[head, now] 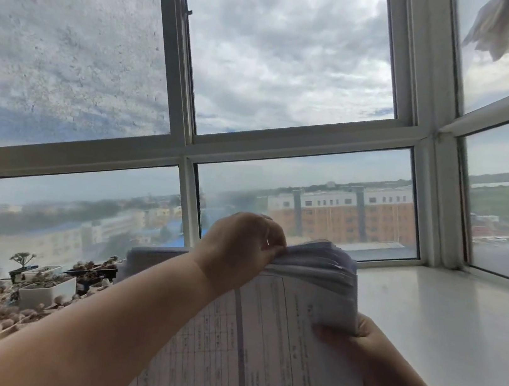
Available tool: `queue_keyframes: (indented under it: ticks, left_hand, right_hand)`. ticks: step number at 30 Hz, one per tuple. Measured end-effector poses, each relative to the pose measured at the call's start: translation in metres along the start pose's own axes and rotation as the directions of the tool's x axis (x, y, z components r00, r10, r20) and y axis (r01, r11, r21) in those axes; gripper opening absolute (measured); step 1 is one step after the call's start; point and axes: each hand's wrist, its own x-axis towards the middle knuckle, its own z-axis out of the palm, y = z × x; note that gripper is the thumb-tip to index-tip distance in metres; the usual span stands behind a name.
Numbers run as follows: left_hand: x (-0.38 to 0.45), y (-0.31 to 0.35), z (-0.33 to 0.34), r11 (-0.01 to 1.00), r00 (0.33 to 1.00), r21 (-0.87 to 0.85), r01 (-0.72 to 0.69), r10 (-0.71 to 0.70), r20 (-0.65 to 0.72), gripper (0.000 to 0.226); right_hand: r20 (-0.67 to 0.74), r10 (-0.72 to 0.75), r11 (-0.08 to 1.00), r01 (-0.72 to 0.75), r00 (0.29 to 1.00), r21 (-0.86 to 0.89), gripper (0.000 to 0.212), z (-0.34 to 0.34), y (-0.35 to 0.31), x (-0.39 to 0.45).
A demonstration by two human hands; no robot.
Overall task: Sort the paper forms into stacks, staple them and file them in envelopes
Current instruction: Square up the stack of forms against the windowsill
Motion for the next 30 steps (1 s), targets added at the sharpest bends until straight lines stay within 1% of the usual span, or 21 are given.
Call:
queue_keyframes:
  ticks: [1, 3, 4, 5, 6, 7, 8, 9, 10, 11, 13, 15, 16, 18, 21, 23, 25, 26, 28, 29, 30]
  left_hand:
    - [0.001, 0.0, 0.003, 1.0, 1.0, -0.013, 0.001, -0.001, -0.013, 0.011]
    - [0.001, 0.003, 0.007, 0.988, 0.997, -0.148, 0.038, -0.048, -0.063, 0.014]
    - [-0.001, 0.006, 0.008, 0.973, 0.99, -0.222, 0.055, -0.083, -0.116, 0.018]
    - [-0.005, 0.01, 0.009, 0.962, 0.973, -0.267, 0.059, -0.115, -0.201, 0.024]
    - [-0.01, 0.013, 0.009, 0.963, 0.947, -0.265, 0.045, -0.126, -0.295, 0.033]
    - [-0.017, 0.017, 0.011, 0.977, 0.931, -0.209, 0.037, -0.11, -0.348, 0.044]
    - [-0.025, 0.024, 0.012, 0.99, 0.948, -0.137, 0.038, -0.079, -0.307, 0.056]
    - [-0.032, 0.031, 0.015, 0.997, 0.982, -0.057, 0.059, -0.068, -0.174, 0.066]
    - [-0.037, 0.036, 0.019, 0.996, 0.996, 0.031, 0.086, -0.086, -0.016, 0.074]
    - [-0.039, 0.038, 0.025, 0.991, 0.994, 0.103, 0.085, -0.092, 0.065, 0.08]
    - [-0.036, 0.039, 0.03, 0.989, 0.998, 0.138, 0.057, -0.061, 0.024, 0.081]
    - [-0.029, 0.039, 0.03, 0.996, 1.0, 0.084, 0.013, -0.015, 0.02, 0.073]
    - [-0.026, 0.039, 0.029, 0.998, 1.0, 0.057, -0.002, 0.0, 0.023, 0.074]
    - [-0.024, 0.039, 0.029, 0.998, 0.998, 0.056, -0.022, 0.019, 0.055, 0.083]
    - [-0.023, 0.043, 0.031, 0.996, 0.993, 0.084, -0.037, 0.027, 0.114, 0.086]
    - [-0.026, 0.043, 0.03, 0.992, 0.979, 0.103, -0.08, 0.059, 0.193, 0.094]
    - [-0.028, 0.032, 0.024, 0.993, 0.974, 0.056, -0.105, 0.091, 0.209, 0.099]
    - [-0.029, 0.019, 0.018, 0.994, 0.977, 0.067, -0.091, 0.076, 0.198, 0.101]
    - [-0.037, -0.019, 0.005, 0.974, 0.983, 0.226, -0.024, -0.018, 0.182, 0.104]
    - [-0.045, -0.039, -0.002, 0.955, 0.985, 0.294, 0.038, -0.085, 0.148, 0.105]
    - [-0.057, -0.06, -0.008, 0.946, 0.984, 0.302, 0.122, -0.155, 0.088, 0.108]
  right_hand:
    - [0.005, -0.001, 1.0, 0.001, 1.0, 0.0, 0.055, 0.0, 0.0, 0.0]
    - [0.018, 0.002, 1.0, -0.002, 1.0, 0.005, 0.055, 0.001, 0.0, -0.001]
    - [0.021, 0.002, 1.0, -0.002, 1.0, 0.005, 0.055, 0.001, 0.0, -0.001]
    - [0.02, -0.001, 1.0, 0.001, 1.0, 0.002, 0.056, 0.001, 0.001, -0.001]
    - [0.018, -0.004, 1.0, 0.004, 1.0, 0.002, 0.057, 0.0, 0.001, 0.0]
    - [0.017, -0.004, 1.0, 0.004, 1.0, 0.006, 0.058, 0.0, 0.002, 0.001]
    - [0.021, -0.007, 1.0, 0.007, 1.0, 0.015, 0.058, 0.0, 0.002, 0.002]
    - [0.03, -0.016, 1.0, 0.015, 0.999, 0.023, 0.057, -0.001, 0.003, 0.002]
    - [0.038, -0.028, 0.999, 0.026, 0.999, 0.032, 0.056, -0.001, 0.003, 0.003]
    - [0.049, -0.039, 0.999, 0.038, 0.998, 0.038, 0.054, -0.001, 0.002, 0.004]
    - [0.075, -0.055, 0.998, 0.052, 0.996, 0.038, 0.051, -0.002, 0.002, 0.004]
    - [0.077, -0.057, 0.998, 0.055, 0.995, 0.029, 0.05, -0.003, 0.003, 0.005]
    - [0.075, -0.054, 0.998, 0.052, 0.996, 0.023, 0.05, -0.003, 0.003, 0.005]
    - [0.071, -0.053, 0.999, 0.052, 0.996, 0.015, 0.049, -0.003, 0.003, 0.006]
    - [0.054, -0.049, 0.999, 0.048, 0.997, 0.019, 0.038, -0.003, 0.005, 0.006]
    - [0.043, -0.044, 0.999, 0.043, 0.998, 0.023, 0.045, -0.004, 0.006, 0.006]
    - [0.035, -0.042, 0.999, 0.042, 0.998, 0.003, 0.061, -0.004, 0.006, 0.006]
    - [0.033, -0.039, 0.999, 0.039, 0.999, -0.007, 0.063, -0.005, 0.005, 0.006]
    - [0.025, -0.022, 1.0, 0.022, 0.999, -0.011, 0.059, -0.007, 0.004, 0.005]
    - [0.025, -0.011, 1.0, 0.011, 1.0, -0.004, 0.058, -0.009, 0.003, 0.004]
    - [0.029, -0.003, 1.0, 0.003, 1.0, 0.004, 0.058, -0.009, 0.003, 0.003]
